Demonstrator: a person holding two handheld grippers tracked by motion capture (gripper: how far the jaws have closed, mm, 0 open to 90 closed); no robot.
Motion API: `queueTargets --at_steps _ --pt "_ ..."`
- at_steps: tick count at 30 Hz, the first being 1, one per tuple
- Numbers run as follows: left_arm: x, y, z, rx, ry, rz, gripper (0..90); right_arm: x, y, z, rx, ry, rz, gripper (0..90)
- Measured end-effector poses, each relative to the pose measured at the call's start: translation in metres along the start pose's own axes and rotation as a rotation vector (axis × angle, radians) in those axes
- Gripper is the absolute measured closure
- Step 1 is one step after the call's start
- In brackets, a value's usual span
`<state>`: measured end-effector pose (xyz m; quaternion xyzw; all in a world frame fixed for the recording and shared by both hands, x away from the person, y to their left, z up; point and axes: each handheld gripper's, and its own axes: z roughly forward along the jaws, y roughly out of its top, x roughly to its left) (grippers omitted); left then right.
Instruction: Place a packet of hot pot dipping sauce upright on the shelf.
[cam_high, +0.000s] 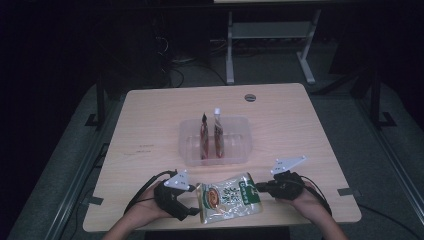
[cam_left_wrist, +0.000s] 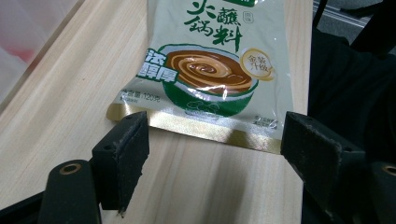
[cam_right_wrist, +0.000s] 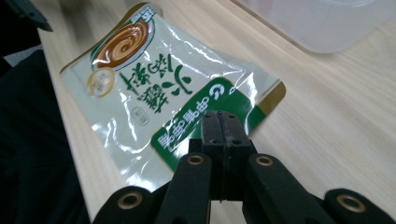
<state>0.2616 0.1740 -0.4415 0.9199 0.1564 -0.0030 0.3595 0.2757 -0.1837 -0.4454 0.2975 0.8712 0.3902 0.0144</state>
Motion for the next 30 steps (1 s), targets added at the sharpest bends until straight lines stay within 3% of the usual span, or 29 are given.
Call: queueTargets --at_steps 15,24,27,30 --pt "0.001 0.001 0.0 -0.003 0.014 -0.003 23.3 -0.002 0.008 0.033 0.095 -0.023 -0.04 89.9" --pt "0.004 0.006 0.004 -0.016 0.056 -0.021 23.1 -0.012 0.026 0.049 0.079 -0.06 -0.032 89.9" --pt "0.005 0.012 0.009 -0.018 0.07 -0.024 22.9 -0.013 0.026 0.045 0.06 -0.054 -0.033 89.2" --pt "0.005 0.018 0.015 -0.012 0.078 -0.025 22.1 -0.016 0.026 0.034 0.014 -0.055 -0.002 79.9"
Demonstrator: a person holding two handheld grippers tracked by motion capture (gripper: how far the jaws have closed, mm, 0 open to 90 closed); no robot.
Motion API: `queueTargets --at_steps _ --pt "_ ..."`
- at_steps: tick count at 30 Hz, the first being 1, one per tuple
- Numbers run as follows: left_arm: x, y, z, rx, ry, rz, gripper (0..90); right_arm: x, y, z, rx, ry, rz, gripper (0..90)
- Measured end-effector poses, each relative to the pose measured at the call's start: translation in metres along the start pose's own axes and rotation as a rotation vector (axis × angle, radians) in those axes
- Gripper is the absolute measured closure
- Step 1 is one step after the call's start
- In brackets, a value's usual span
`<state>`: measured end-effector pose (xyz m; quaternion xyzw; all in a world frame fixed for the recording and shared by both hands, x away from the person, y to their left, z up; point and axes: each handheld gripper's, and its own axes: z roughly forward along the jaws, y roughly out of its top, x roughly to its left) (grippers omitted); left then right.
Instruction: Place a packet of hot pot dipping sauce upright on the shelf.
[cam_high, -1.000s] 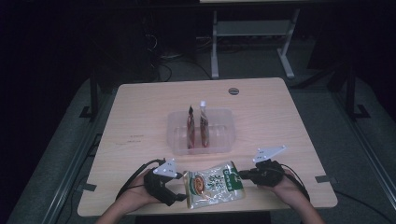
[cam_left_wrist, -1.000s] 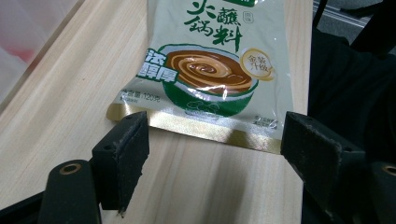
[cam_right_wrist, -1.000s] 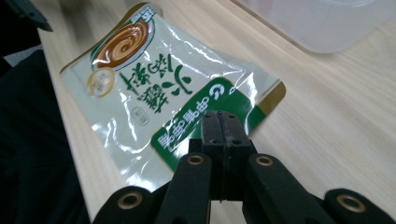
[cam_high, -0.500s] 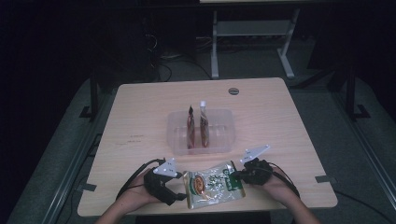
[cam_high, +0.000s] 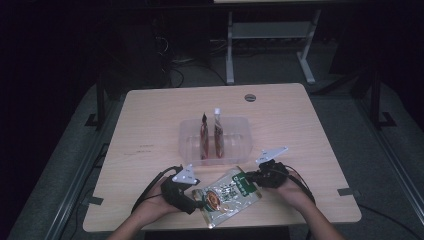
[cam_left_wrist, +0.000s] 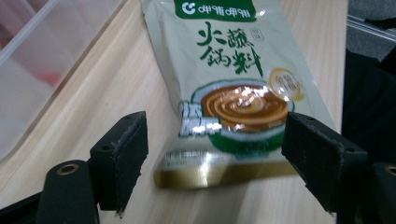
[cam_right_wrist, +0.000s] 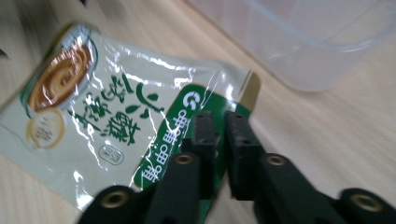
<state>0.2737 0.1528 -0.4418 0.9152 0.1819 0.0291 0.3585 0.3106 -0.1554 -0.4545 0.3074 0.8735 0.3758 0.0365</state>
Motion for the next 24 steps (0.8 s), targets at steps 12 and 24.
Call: queueTargets --at_steps 12,24 --pt "-0.005 0.013 0.033 0.06 0.009 -0.033 18.5 -0.009 -0.011 -0.02 -0.055 -0.021 0.062 47.3" --pt "-0.013 0.01 0.034 0.049 0.057 -0.029 45.8 -0.01 -0.011 -0.021 -0.065 -0.037 0.07 44.9"
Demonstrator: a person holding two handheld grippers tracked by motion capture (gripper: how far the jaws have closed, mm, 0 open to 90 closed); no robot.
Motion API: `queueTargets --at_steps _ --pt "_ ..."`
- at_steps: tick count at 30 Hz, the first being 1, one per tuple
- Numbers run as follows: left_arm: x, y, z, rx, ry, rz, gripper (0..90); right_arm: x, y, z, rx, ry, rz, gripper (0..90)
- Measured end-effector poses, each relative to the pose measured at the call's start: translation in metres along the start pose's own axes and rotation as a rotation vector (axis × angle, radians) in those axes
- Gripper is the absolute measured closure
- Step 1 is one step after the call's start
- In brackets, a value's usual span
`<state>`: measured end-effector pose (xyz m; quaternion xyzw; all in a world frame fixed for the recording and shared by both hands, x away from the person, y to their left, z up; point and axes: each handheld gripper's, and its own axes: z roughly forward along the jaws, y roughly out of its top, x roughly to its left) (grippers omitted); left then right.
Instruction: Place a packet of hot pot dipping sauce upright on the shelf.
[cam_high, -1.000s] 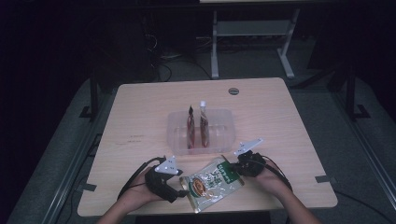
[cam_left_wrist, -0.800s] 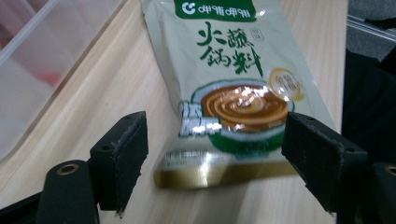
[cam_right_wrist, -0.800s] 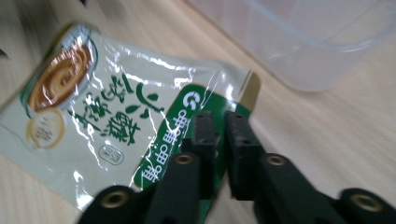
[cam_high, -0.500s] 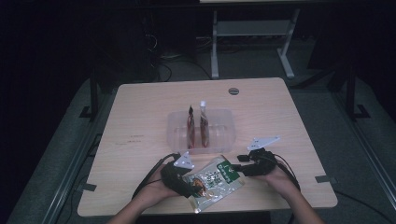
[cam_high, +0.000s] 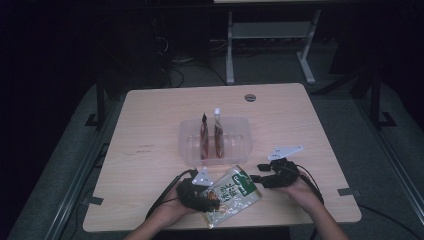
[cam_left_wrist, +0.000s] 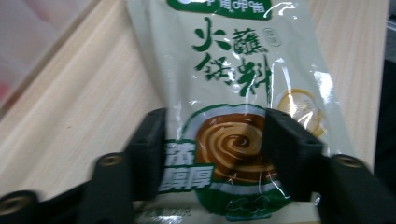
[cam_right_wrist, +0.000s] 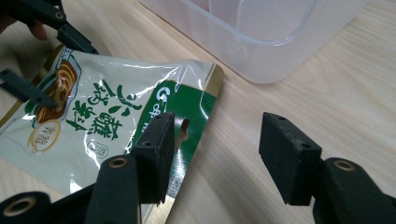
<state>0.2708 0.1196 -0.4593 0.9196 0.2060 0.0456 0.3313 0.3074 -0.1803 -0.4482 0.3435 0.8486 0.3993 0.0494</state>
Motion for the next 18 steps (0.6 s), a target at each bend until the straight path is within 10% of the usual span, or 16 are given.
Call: queueTargets --at_steps 8,18 --pt "0.005 0.0 -0.003 -0.006 -0.019 0.001 82.6 -0.001 -0.001 -0.003 -0.018 0.001 0.004 42.4" --pt "0.018 -0.003 -0.01 -0.066 -0.109 -0.048 89.6 -0.004 -0.001 -0.008 -0.06 0.038 0.003 35.8"
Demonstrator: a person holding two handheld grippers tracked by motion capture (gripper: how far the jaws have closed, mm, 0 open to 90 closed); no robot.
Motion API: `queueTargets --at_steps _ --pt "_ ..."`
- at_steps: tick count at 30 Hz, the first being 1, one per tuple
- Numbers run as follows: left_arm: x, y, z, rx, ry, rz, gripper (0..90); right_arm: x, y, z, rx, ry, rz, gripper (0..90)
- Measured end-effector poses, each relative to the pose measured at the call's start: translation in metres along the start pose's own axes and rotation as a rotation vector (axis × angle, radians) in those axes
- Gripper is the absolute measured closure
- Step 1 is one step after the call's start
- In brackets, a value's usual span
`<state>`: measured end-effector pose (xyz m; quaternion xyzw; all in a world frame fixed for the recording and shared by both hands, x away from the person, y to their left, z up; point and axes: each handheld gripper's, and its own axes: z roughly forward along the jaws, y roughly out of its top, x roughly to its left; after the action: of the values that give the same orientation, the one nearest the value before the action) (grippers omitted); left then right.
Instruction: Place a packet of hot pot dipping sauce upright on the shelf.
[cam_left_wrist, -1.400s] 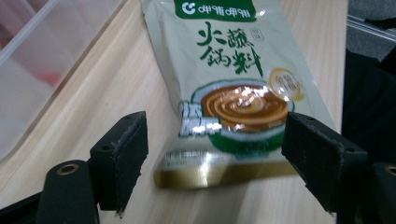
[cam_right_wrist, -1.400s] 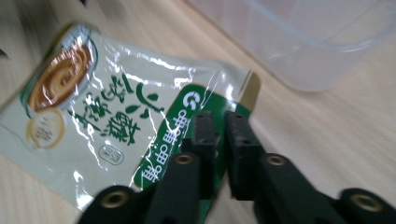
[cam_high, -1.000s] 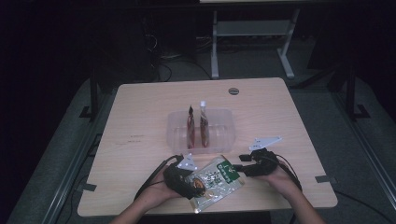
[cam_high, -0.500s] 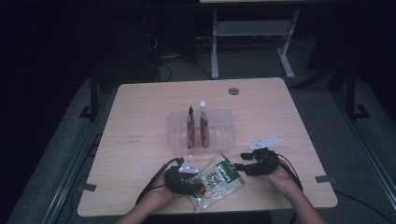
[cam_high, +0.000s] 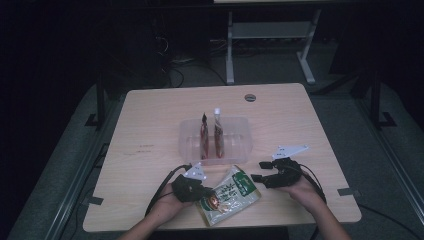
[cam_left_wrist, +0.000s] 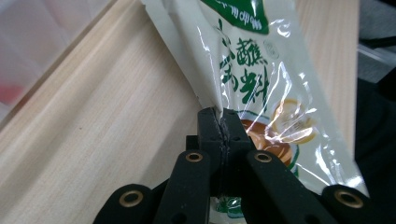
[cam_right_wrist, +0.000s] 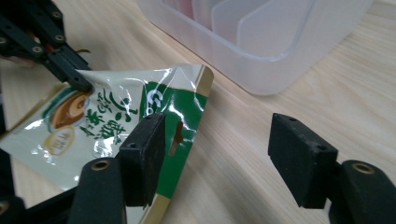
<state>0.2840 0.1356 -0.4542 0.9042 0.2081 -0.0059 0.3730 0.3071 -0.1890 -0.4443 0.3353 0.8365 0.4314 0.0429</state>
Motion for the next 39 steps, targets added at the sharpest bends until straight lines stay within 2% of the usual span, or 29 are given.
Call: queueTargets --at_steps 5,9,13,22,28,32,39 --pt "0.002 0.0 -0.012 -0.045 -0.011 0.006 89.8 0.0 0.001 -0.006 -0.035 0.018 -0.009 33.4" --pt "0.004 0.001 -0.024 -0.074 -0.015 0.028 89.9 0.003 0.002 -0.012 -0.055 0.035 -0.018 31.7" --pt "0.004 0.001 -0.035 -0.101 -0.022 0.053 90.0 0.007 0.003 -0.015 -0.065 0.083 -0.017 28.6" --pt "0.001 0.0 -0.054 -0.151 -0.045 0.11 90.0 0.02 0.013 -0.009 -0.084 0.231 -0.024 28.8" --pt "0.0 0.002 -0.057 -0.181 -0.067 0.117 90.0 0.029 0.015 0.001 -0.043 0.287 -0.032 29.1" --pt "-0.002 0.004 -0.057 -0.183 -0.071 0.125 90.0 0.032 0.015 0.007 -0.017 0.31 -0.045 34.5" --pt "-0.004 0.004 -0.057 -0.193 -0.074 0.131 90.0 0.035 0.016 0.009 -0.004 0.335 -0.056 53.3"
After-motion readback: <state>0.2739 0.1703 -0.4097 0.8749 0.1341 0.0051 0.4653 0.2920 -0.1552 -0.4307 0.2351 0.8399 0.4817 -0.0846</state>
